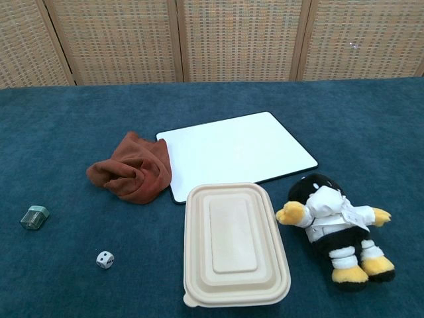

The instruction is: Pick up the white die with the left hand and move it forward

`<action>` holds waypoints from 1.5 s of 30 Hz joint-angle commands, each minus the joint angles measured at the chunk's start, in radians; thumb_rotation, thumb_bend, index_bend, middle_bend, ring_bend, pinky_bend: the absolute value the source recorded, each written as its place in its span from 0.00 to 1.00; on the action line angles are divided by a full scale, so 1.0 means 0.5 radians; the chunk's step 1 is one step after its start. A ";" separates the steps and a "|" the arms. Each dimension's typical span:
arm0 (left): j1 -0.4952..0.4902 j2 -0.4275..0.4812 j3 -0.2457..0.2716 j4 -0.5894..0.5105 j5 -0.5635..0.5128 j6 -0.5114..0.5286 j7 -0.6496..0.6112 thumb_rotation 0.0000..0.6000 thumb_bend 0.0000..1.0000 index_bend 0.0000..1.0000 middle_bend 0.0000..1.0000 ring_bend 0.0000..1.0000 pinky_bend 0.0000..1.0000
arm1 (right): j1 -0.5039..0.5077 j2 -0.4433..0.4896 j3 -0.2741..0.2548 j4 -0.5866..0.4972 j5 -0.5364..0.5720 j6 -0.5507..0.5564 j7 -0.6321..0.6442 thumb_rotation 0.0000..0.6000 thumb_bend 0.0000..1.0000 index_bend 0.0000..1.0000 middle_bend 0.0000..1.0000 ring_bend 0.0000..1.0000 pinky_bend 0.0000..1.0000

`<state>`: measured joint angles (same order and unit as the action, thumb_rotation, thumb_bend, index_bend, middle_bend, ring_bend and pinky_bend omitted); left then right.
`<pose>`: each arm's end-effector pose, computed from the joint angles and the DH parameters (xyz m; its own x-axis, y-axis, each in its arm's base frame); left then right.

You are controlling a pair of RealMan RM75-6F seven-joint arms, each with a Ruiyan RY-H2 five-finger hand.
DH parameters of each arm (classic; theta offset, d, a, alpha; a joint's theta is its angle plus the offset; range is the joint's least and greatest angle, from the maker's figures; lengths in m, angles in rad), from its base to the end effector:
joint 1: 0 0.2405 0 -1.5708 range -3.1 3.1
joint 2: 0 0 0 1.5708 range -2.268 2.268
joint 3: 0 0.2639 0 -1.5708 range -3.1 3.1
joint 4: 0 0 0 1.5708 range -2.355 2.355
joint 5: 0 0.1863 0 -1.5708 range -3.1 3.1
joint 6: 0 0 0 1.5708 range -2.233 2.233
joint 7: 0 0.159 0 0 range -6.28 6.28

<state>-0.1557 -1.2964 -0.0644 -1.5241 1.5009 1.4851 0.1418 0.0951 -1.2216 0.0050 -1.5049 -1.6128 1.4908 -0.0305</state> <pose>-0.2944 0.2188 0.1360 0.4401 -0.0375 0.8972 0.8944 -0.0706 -0.4416 -0.3053 -0.1892 0.1467 0.4379 -0.0321 0.8984 -0.8932 -0.1293 0.4307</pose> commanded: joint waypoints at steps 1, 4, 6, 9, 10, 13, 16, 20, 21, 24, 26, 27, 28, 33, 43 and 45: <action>0.000 0.002 -0.001 -0.001 -0.002 -0.001 -0.002 1.00 0.25 0.14 0.00 0.00 0.00 | 0.000 0.000 0.000 0.001 0.000 0.002 0.001 1.00 0.21 0.00 0.00 0.00 0.00; 0.001 0.005 -0.001 -0.004 -0.001 0.003 -0.004 1.00 0.25 0.14 0.00 0.00 0.00 | -0.001 0.001 -0.001 -0.001 -0.005 0.005 0.000 1.00 0.21 0.00 0.00 0.00 0.00; 0.003 0.007 0.001 -0.007 0.003 0.006 -0.006 1.00 0.25 0.14 0.00 0.00 0.00 | -0.003 0.002 -0.003 -0.004 -0.010 0.009 0.000 1.00 0.21 0.00 0.00 0.00 0.00; 0.005 0.009 0.005 -0.011 0.013 0.013 -0.009 1.00 0.25 0.14 0.00 0.00 0.00 | -0.006 0.006 -0.006 -0.012 -0.020 0.020 0.001 1.00 0.21 0.00 0.00 0.00 0.00; 0.006 0.010 0.006 -0.012 0.016 0.014 -0.010 1.00 0.25 0.14 0.00 0.00 0.00 | -0.008 0.007 -0.006 -0.014 -0.022 0.024 0.002 1.00 0.21 0.00 0.00 0.00 0.00; 0.007 0.013 0.011 -0.016 0.031 0.022 -0.012 1.00 0.25 0.14 0.00 0.00 0.00 | -0.012 0.012 -0.007 -0.023 -0.030 0.038 0.003 1.00 0.21 0.00 0.00 0.00 0.00; 0.006 0.013 0.015 -0.019 0.043 0.025 -0.013 1.00 0.25 0.14 0.00 0.00 0.00 | -0.016 0.015 -0.006 -0.025 -0.028 0.044 0.003 1.00 0.21 0.00 0.00 0.00 0.00; 0.004 0.009 0.016 -0.017 0.038 0.015 -0.007 1.00 0.25 0.14 0.00 0.00 0.00 | -0.016 0.017 -0.003 -0.024 -0.020 0.038 0.005 1.00 0.21 0.00 0.00 0.00 0.00; 0.004 0.009 0.016 -0.017 0.038 0.015 -0.006 1.00 0.25 0.14 0.00 0.00 0.00 | -0.015 0.016 -0.002 -0.023 -0.020 0.038 0.005 1.00 0.21 0.00 0.00 0.00 0.00; 0.005 0.010 0.019 -0.022 0.043 0.018 0.000 1.00 0.25 0.14 0.00 0.00 0.00 | -0.011 0.013 -0.002 -0.019 -0.023 0.033 0.004 1.00 0.21 0.00 0.00 0.00 0.00; 0.006 0.011 0.022 -0.028 0.047 0.020 0.004 1.00 0.25 0.14 0.00 0.00 0.00 | -0.010 0.011 -0.004 -0.015 -0.022 0.027 0.004 1.00 0.21 0.00 0.00 0.00 0.00; 0.006 0.011 0.023 -0.030 0.050 0.021 0.006 1.00 0.25 0.14 0.00 0.00 0.00 | -0.010 0.011 -0.004 -0.015 -0.021 0.026 0.005 1.00 0.21 0.00 0.00 0.00 0.00; 0.006 0.010 0.025 -0.032 0.053 0.020 0.008 1.00 0.25 0.14 0.00 0.00 0.00 | -0.010 0.011 -0.004 -0.015 -0.020 0.026 0.005 1.00 0.21 0.00 0.00 0.00 0.00; -0.014 0.004 0.057 -0.040 0.120 0.000 0.004 1.00 0.25 0.14 0.00 0.00 0.00 | -0.016 0.023 0.007 -0.020 -0.008 0.042 0.027 1.00 0.21 0.00 0.00 0.00 0.00; -0.117 -0.047 0.160 0.054 0.285 -0.159 -0.031 1.00 0.25 0.14 0.00 0.00 0.00 | -0.023 0.036 0.018 -0.023 0.002 0.055 0.047 1.00 0.21 0.00 0.00 0.00 0.00; -0.129 -0.053 0.169 0.046 0.295 -0.179 -0.021 1.00 0.25 0.14 0.00 0.00 0.00 | -0.021 0.034 0.019 -0.022 0.004 0.053 0.046 1.00 0.21 0.00 0.00 0.00 0.00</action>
<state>-0.2156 -1.3199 0.0155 -1.5002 1.6450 1.4004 0.1278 0.0844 -1.2044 0.0147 -1.5157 -1.6108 1.5172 -0.0074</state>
